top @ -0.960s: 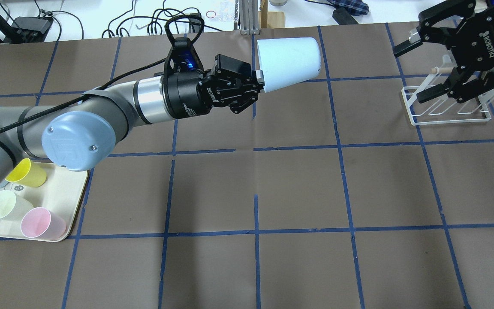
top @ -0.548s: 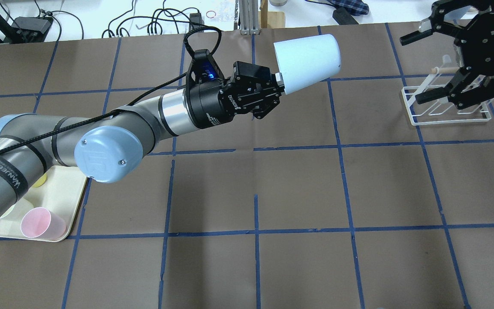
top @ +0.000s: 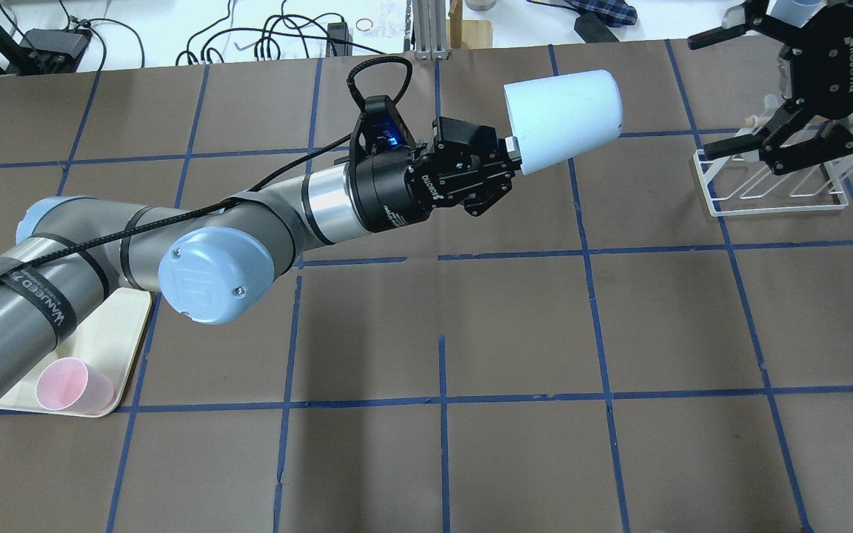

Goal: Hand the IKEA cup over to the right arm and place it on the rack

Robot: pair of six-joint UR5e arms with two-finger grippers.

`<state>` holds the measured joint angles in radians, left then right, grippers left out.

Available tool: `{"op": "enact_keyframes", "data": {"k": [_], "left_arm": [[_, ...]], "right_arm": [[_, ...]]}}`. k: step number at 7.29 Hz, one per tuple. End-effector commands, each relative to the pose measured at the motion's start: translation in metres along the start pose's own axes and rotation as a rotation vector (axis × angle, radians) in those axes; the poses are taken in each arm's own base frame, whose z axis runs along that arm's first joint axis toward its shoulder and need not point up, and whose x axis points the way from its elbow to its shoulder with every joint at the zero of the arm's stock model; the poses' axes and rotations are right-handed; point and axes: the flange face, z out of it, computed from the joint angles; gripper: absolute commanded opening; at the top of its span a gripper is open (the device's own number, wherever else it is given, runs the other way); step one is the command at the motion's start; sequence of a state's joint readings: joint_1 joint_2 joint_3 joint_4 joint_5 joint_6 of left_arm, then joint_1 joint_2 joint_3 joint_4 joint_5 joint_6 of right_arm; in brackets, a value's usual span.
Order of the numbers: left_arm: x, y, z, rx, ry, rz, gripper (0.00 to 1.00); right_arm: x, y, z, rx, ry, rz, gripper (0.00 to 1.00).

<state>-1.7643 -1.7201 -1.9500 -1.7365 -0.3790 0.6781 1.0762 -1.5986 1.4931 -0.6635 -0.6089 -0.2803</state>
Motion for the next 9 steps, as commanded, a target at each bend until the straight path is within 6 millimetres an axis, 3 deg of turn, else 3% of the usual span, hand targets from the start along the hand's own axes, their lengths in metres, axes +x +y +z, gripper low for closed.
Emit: {"op": "enact_keyframes", "data": {"k": [1,6,9], "left_arm": [[-0.006,0.009,0.014,-0.027,0.002,0.004,0.00],[-0.010,0.022,0.029,-0.060,0.005,-0.002,0.00],[-0.004,0.019,0.031,-0.061,0.012,0.010,0.00]], "right_arm": [[0.000,0.001,0.006,-0.015,-0.011,0.011,1.00],[-0.001,0.006,0.036,-0.067,0.005,0.006,1.00],[0.003,0.010,0.052,-0.099,0.021,0.021,1.00]]}}
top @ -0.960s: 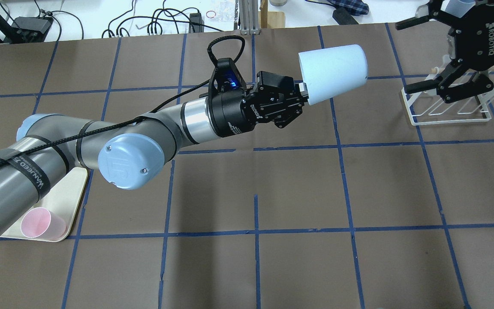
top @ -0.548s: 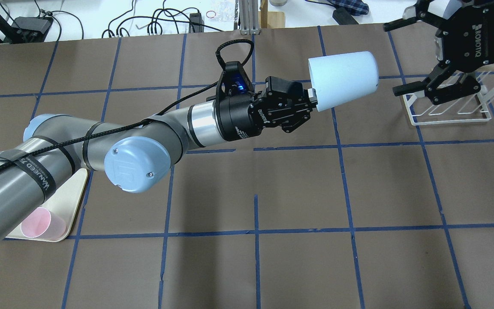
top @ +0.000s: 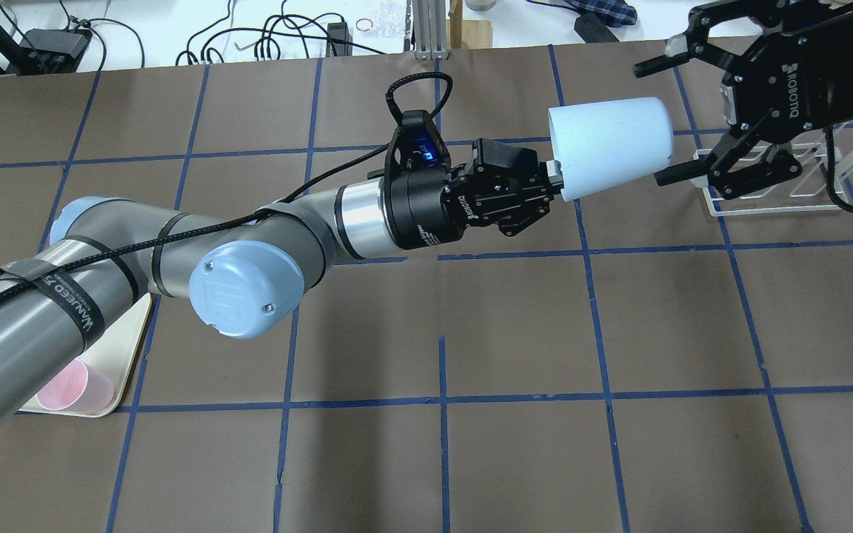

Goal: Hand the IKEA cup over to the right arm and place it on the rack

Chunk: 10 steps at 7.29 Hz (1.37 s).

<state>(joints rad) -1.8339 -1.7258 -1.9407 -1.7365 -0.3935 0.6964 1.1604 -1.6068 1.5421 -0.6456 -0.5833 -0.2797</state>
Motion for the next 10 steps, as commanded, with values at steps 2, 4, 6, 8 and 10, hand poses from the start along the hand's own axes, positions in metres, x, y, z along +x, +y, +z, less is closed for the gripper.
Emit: {"op": "enact_keyframes", "data": {"k": [2,4,6,8,10], "left_arm": [[0.005,-0.003,0.003,-0.004,0.004,0.011,0.00],[0.006,-0.003,0.003,-0.004,0.004,0.013,0.00],[0.006,-0.002,0.004,-0.006,0.002,0.011,0.00],[0.006,-0.002,0.004,-0.007,0.003,0.012,0.00],[0.005,-0.002,0.003,-0.006,0.002,0.011,0.00]], "right_arm": [[0.001,0.006,0.009,-0.029,0.008,0.027,1.00],[-0.001,0.010,0.008,-0.022,0.007,0.017,1.00],[-0.003,0.012,0.007,-0.018,0.003,0.010,0.98],[-0.006,0.017,0.007,-0.010,-0.001,0.001,0.96],[-0.006,0.017,0.007,-0.010,-0.001,0.003,0.81]]}}
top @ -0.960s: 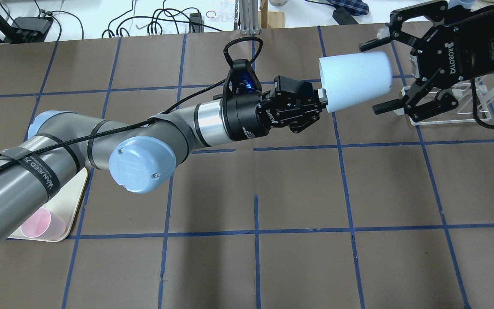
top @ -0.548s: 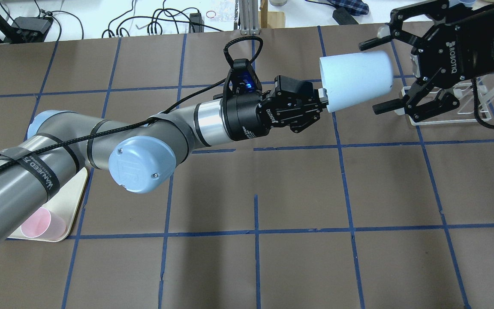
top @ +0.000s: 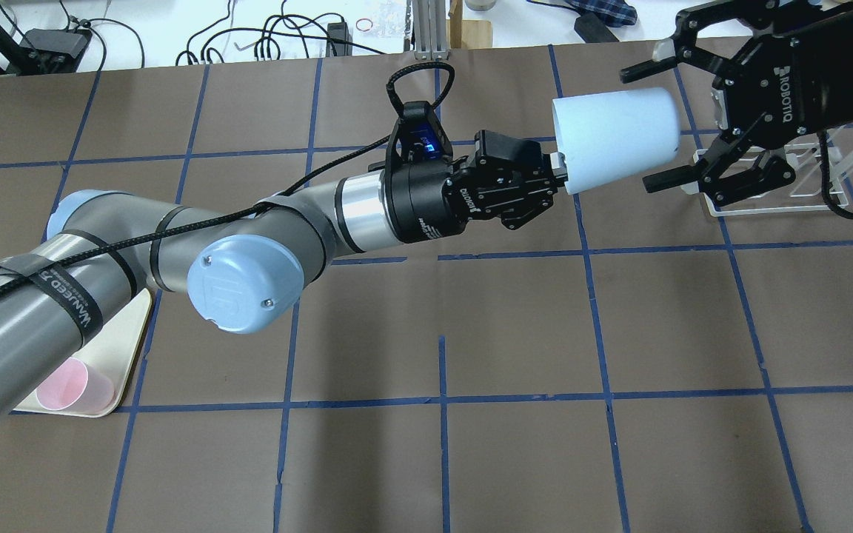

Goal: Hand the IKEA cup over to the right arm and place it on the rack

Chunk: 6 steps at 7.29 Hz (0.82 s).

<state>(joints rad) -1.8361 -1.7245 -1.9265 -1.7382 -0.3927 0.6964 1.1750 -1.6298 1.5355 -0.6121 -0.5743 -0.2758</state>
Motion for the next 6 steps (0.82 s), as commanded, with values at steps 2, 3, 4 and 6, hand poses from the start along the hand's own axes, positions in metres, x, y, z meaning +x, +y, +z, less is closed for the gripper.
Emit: {"op": "enact_keyframes", "data": {"k": [2,3,4,6], "left_arm": [[-0.0007,-0.0002,-0.0001,0.000,0.000,-0.001,0.00],[-0.0001,-0.0005,0.0001,0.000,0.000,0.000,0.00],[-0.0031,-0.0010,-0.0006,0.001,-0.003,-0.010,0.11],[-0.0019,-0.0010,-0.0002,0.000,-0.002,-0.013,0.68]], "right_arm": [[0.0000,-0.0029,-0.0011,0.001,-0.003,0.002,0.73],[-0.0008,-0.0028,-0.0015,0.003,-0.004,0.001,0.66],[-0.0008,-0.0028,-0.0015,0.003,-0.004,0.001,0.61],[-0.0040,-0.0025,-0.0019,0.012,-0.027,0.000,0.55]]}}
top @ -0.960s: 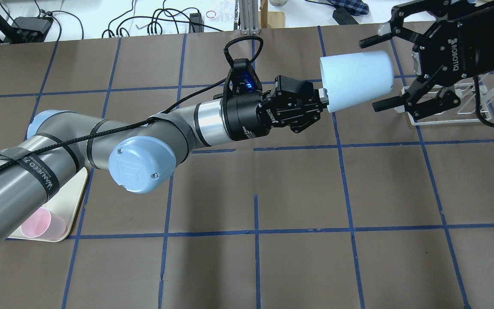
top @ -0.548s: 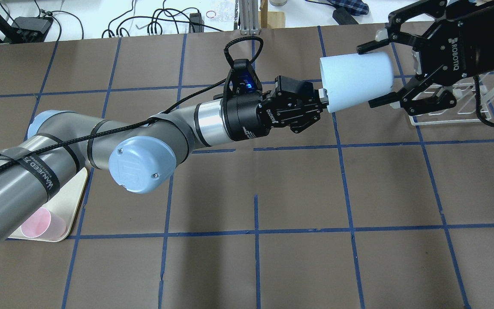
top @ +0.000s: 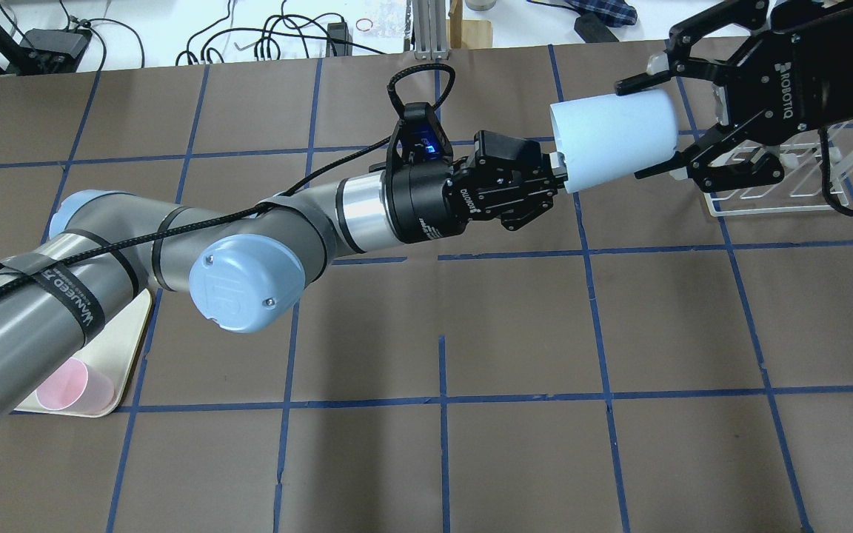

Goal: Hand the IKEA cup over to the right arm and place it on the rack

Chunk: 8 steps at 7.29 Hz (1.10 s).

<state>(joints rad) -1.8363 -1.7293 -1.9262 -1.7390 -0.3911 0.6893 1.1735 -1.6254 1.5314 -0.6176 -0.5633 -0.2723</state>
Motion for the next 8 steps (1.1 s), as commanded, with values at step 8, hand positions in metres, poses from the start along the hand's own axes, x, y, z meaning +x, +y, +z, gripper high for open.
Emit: {"op": "enact_keyframes", "data": {"k": [8], "left_arm": [[0.037,-0.065,-0.144,0.038,-0.424,-0.076,1.00]], "right_arm": [[-0.004,-0.017,-0.030,0.151,0.312,-0.190,0.38]]}}
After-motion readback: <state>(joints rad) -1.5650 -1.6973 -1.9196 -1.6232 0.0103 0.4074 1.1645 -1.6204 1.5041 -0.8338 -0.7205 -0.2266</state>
